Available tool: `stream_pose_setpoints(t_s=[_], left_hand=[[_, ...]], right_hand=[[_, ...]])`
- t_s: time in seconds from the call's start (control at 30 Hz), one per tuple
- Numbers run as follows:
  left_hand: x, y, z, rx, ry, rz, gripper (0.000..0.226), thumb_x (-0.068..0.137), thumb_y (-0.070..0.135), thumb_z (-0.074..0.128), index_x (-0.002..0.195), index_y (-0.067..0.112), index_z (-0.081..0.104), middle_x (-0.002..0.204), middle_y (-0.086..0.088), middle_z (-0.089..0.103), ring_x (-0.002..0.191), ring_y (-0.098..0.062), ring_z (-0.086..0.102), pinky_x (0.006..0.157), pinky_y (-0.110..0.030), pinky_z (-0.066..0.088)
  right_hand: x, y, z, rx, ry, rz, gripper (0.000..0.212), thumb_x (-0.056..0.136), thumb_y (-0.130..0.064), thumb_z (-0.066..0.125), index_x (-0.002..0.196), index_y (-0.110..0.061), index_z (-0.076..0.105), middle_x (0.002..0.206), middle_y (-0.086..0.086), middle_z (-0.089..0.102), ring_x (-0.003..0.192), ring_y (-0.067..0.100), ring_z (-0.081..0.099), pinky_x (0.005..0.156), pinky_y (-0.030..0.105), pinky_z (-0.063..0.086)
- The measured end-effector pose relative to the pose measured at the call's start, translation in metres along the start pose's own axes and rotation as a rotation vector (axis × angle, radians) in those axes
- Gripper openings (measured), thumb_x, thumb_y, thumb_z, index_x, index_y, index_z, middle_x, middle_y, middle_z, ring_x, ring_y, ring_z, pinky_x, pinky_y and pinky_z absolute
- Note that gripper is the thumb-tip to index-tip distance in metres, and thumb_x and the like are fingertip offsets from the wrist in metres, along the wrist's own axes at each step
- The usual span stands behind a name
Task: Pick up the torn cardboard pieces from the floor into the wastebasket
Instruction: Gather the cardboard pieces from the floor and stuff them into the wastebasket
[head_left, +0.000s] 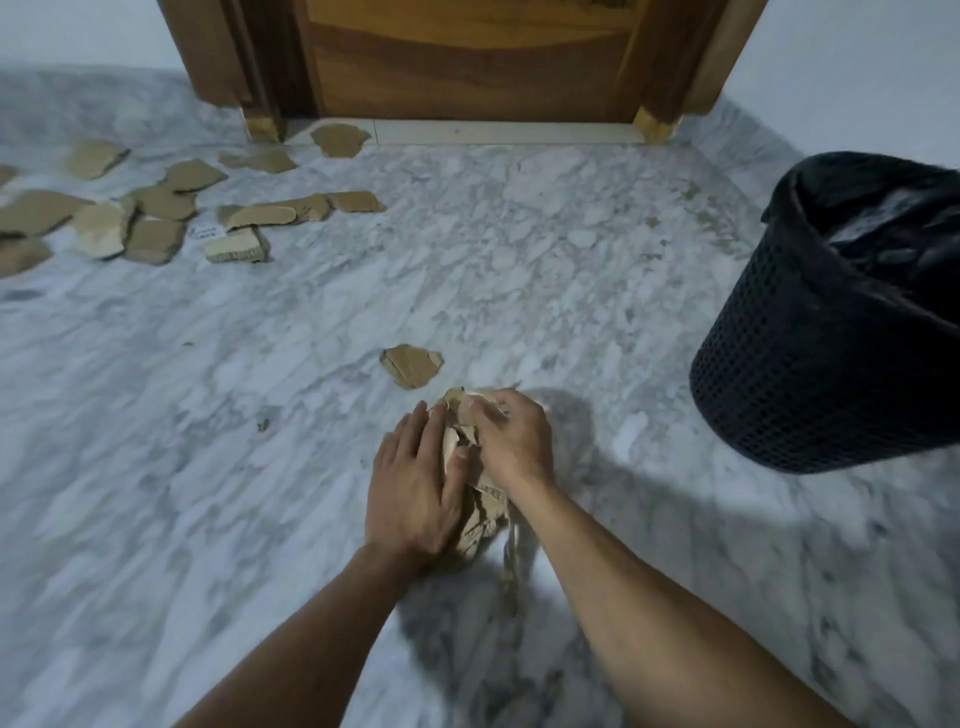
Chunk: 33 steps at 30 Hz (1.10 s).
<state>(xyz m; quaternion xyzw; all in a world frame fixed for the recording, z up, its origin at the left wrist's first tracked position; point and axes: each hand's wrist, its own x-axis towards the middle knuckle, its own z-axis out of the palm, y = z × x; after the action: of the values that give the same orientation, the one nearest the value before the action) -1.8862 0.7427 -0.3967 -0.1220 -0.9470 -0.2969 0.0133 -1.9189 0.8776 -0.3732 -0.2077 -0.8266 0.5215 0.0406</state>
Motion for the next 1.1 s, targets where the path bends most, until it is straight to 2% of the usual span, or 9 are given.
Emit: stream_pose_setpoints(t_s=[0.07, 0.23, 0.37, 0.47, 0.63, 0.73, 0.83, 1.0, 1.1], left_hand=[[0.004, 0.015, -0.004, -0.116, 0.056, -0.020, 0.061, 0.104, 0.051, 0.025, 0.159, 0.023, 0.026, 0.164, -0.004, 0.029, 0.151, -0.022, 0.022, 0.121, -0.036, 0.022], [0.046, 0.079, -0.040, -0.220, 0.201, 0.066, 0.061, 0.097, 0.052, 0.042, 0.151, 0.024, 0.042, 0.159, -0.008, 0.034, 0.142, -0.025, 0.037, 0.106, -0.033, 0.037], [0.095, 0.160, -0.079, -0.300, 0.301, 0.219, 0.059, 0.094, 0.049, 0.051, 0.146, 0.021, 0.049, 0.153, -0.005, 0.037, 0.133, -0.021, 0.046, 0.098, -0.030, 0.043], [0.131, 0.236, -0.101, -0.336, 0.366, 0.353, 0.057, 0.094, 0.045, 0.057, 0.145, 0.022, 0.049, 0.151, -0.005, 0.037, 0.129, -0.020, 0.048, 0.091, -0.026, 0.041], [0.176, 0.363, -0.111, -0.377, 0.370, 0.538, 0.067, 0.089, 0.048, 0.049, 0.149, 0.020, 0.043, 0.150, -0.010, 0.035, 0.125, -0.030, 0.052, 0.090, -0.041, 0.053], [0.190, 0.411, -0.091, -0.361, 0.328, 0.653, 0.070, 0.094, 0.056, 0.030, 0.152, 0.017, 0.038, 0.151, -0.017, 0.032, 0.128, -0.038, 0.050, 0.093, -0.044, 0.052], [0.194, 0.432, -0.056, -0.340, 0.264, 0.720, 0.067, 0.100, 0.048, 0.021, 0.152, 0.011, 0.040, 0.153, -0.025, 0.029, 0.129, -0.041, 0.049, 0.099, -0.041, 0.046], [0.191, 0.437, -0.003, -0.272, 0.035, 0.572, 0.055, 0.101, 0.035, 0.039, 0.153, 0.020, 0.039, 0.163, -0.011, 0.012, 0.137, -0.036, 0.041, 0.105, -0.040, 0.041], [0.192, 0.436, 0.003, -0.236, -0.186, 0.498, 0.062, 0.095, 0.037, 0.046, 0.153, 0.017, 0.040, 0.164, -0.012, 0.017, 0.146, -0.031, 0.031, 0.115, -0.036, 0.030]], right_hand=[[-0.002, -0.009, -0.008, 0.065, 0.055, -0.017, 0.016, 0.090, -0.039, 0.070, 0.081, -0.026, 0.067, 0.088, -0.009, 0.071, 0.084, 0.010, 0.069, 0.074, 0.031, 0.057], [0.018, -0.057, -0.063, 0.195, 0.178, -0.103, 0.013, 0.089, -0.035, 0.072, 0.088, -0.023, 0.072, 0.087, -0.006, 0.075, 0.081, 0.011, 0.072, 0.075, 0.034, 0.060], [0.042, -0.123, -0.143, 0.157, 0.313, -0.258, 0.019, 0.089, -0.037, 0.071, 0.104, -0.024, 0.073, 0.106, -0.006, 0.073, 0.098, 0.012, 0.069, 0.088, 0.032, 0.056], [0.056, -0.171, -0.222, 0.048, 0.450, -0.393, 0.024, 0.092, -0.036, 0.069, 0.110, -0.021, 0.074, 0.111, -0.006, 0.072, 0.104, 0.012, 0.065, 0.089, 0.027, 0.051], [0.069, -0.216, -0.353, -0.031, 0.633, -0.462, 0.017, 0.087, -0.041, 0.071, 0.098, -0.028, 0.074, 0.096, -0.016, 0.068, 0.096, 0.008, 0.066, 0.082, 0.024, 0.051], [0.081, -0.202, -0.405, -0.034, 0.737, -0.467, 0.021, 0.089, -0.042, 0.069, 0.102, -0.026, 0.075, 0.102, -0.012, 0.073, 0.097, 0.007, 0.066, 0.081, 0.021, 0.048], [0.093, -0.155, -0.426, 0.031, 0.798, -0.391, 0.022, 0.094, -0.042, 0.063, 0.101, -0.025, 0.075, 0.097, -0.011, 0.073, 0.093, 0.009, 0.066, 0.074, 0.022, 0.046], [0.105, -0.090, -0.441, -0.143, 0.691, -0.216, 0.025, 0.102, -0.036, 0.047, 0.111, -0.025, 0.068, 0.100, -0.007, 0.065, 0.090, 0.015, 0.057, 0.073, 0.028, 0.040], [0.105, -0.072, -0.454, -0.290, 0.565, -0.044, 0.026, 0.099, -0.024, 0.042, 0.090, -0.019, 0.065, 0.089, -0.002, 0.061, 0.082, 0.023, 0.054, 0.067, 0.032, 0.039]])
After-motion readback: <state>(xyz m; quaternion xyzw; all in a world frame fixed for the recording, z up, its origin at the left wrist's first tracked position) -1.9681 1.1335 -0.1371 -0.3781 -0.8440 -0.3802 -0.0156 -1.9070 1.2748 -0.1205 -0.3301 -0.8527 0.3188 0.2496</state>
